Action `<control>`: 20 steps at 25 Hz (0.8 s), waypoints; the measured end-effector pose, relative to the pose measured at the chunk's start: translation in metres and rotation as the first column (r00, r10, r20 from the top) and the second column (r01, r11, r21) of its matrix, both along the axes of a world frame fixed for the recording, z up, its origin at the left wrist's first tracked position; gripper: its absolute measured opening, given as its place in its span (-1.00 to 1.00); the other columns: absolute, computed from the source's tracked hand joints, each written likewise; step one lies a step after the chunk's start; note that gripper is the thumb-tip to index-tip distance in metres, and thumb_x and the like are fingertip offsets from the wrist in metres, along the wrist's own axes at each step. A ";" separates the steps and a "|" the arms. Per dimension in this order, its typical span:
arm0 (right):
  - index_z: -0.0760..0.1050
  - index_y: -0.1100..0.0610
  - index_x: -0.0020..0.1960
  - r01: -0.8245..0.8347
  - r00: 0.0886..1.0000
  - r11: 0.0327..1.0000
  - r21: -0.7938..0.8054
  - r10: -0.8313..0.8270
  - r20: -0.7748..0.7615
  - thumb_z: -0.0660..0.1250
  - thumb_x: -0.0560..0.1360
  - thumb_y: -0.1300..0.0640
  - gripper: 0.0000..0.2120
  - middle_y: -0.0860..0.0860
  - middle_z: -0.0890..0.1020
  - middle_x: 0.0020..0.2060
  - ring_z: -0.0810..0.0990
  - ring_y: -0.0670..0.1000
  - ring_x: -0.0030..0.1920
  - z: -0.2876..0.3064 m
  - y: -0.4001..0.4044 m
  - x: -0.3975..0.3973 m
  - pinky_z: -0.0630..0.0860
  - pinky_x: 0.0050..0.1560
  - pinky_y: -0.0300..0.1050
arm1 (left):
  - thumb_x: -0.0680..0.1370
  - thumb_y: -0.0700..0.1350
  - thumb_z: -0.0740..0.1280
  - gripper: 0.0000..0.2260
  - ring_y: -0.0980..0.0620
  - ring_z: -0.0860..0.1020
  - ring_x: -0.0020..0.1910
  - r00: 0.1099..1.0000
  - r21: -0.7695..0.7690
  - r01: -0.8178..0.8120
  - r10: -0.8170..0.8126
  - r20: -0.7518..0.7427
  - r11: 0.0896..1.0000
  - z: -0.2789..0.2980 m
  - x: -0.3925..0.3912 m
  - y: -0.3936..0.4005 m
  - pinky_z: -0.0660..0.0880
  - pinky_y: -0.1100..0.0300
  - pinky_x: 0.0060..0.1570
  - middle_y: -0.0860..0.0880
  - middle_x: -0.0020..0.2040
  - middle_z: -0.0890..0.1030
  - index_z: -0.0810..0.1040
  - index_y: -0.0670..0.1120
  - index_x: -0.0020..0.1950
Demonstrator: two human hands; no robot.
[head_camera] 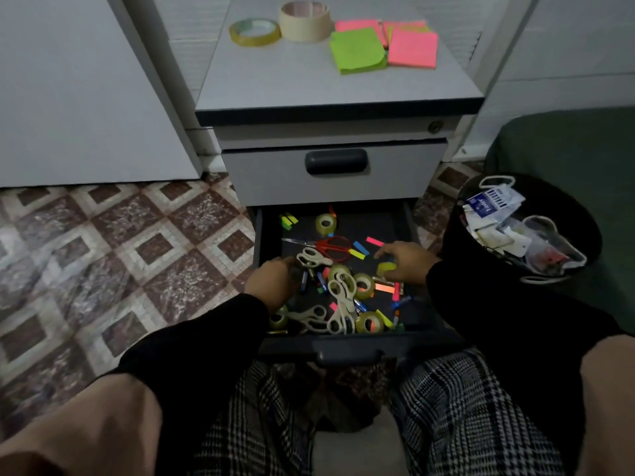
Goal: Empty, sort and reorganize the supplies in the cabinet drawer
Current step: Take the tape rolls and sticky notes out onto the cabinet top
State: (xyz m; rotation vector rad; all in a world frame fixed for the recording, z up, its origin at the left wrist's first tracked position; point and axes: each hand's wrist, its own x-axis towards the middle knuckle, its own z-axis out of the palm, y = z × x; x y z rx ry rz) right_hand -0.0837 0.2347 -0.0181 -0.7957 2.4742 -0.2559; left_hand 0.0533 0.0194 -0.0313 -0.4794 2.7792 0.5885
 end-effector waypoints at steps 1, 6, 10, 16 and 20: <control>0.44 0.11 0.31 0.015 1.000 1.000 0.004 -0.015 0.009 0.38 0.45 0.17 -0.56 0.14 0.47 0.27 0.46 0.11 0.26 -0.009 0.002 -0.001 0.39 0.20 -0.15 | 0.55 -0.07 0.29 -0.62 -0.16 0.50 0.19 0.999 -0.031 0.037 -0.036 0.027 0.999 -0.005 -0.003 0.003 0.47 0.03 0.11 -0.16 0.25 0.51 0.39 -0.05 0.36; 0.39 0.03 0.34 -0.069 0.998 0.988 0.141 0.068 0.009 0.44 0.41 0.05 -0.47 0.10 0.35 0.37 0.30 0.14 0.37 -0.055 0.004 -0.013 0.30 0.35 -0.01 | 0.57 -0.03 0.24 -0.48 -0.13 0.28 0.39 0.971 -0.228 0.234 -0.213 0.112 0.945 -0.040 -0.027 0.016 0.26 -0.02 0.34 -0.07 0.44 0.30 0.16 0.07 0.50; 0.24 -0.05 0.44 -0.093 0.991 0.977 0.190 0.109 -0.077 0.42 0.40 -0.03 -0.33 0.01 0.06 0.52 -0.01 0.14 0.50 -0.071 0.002 -0.017 0.08 0.43 0.12 | 0.59 -0.07 0.17 -0.52 -0.14 0.12 0.47 0.951 -0.320 0.308 -0.285 0.116 0.896 -0.067 -0.042 0.020 0.16 -0.03 0.38 -0.09 0.51 0.12 0.16 0.13 0.50; 0.18 -0.11 0.47 -0.149 0.984 0.977 0.150 0.162 -0.073 0.41 0.39 -0.09 -0.28 -0.01 -0.03 0.53 -0.12 0.13 0.52 -0.095 -0.001 -0.015 0.02 0.43 0.13 | 0.61 -0.14 0.12 -0.50 -0.18 -0.11 0.53 0.918 -0.286 0.375 -0.312 0.243 0.882 -0.084 -0.055 0.025 -0.01 -0.14 0.45 -0.14 0.55 -0.12 0.08 0.08 0.53; 0.21 -0.08 0.44 -0.192 0.970 0.970 0.149 0.211 -0.123 0.34 0.45 -0.10 -0.38 0.00 -0.01 0.53 -0.10 0.13 0.52 -0.106 -0.006 -0.010 0.01 0.44 0.11 | 0.63 -0.07 0.09 -0.51 -0.17 -0.16 0.53 0.905 -0.295 0.407 -0.338 0.259 0.864 -0.086 -0.058 0.024 -0.07 -0.17 0.45 -0.14 0.55 -0.15 0.03 0.10 0.53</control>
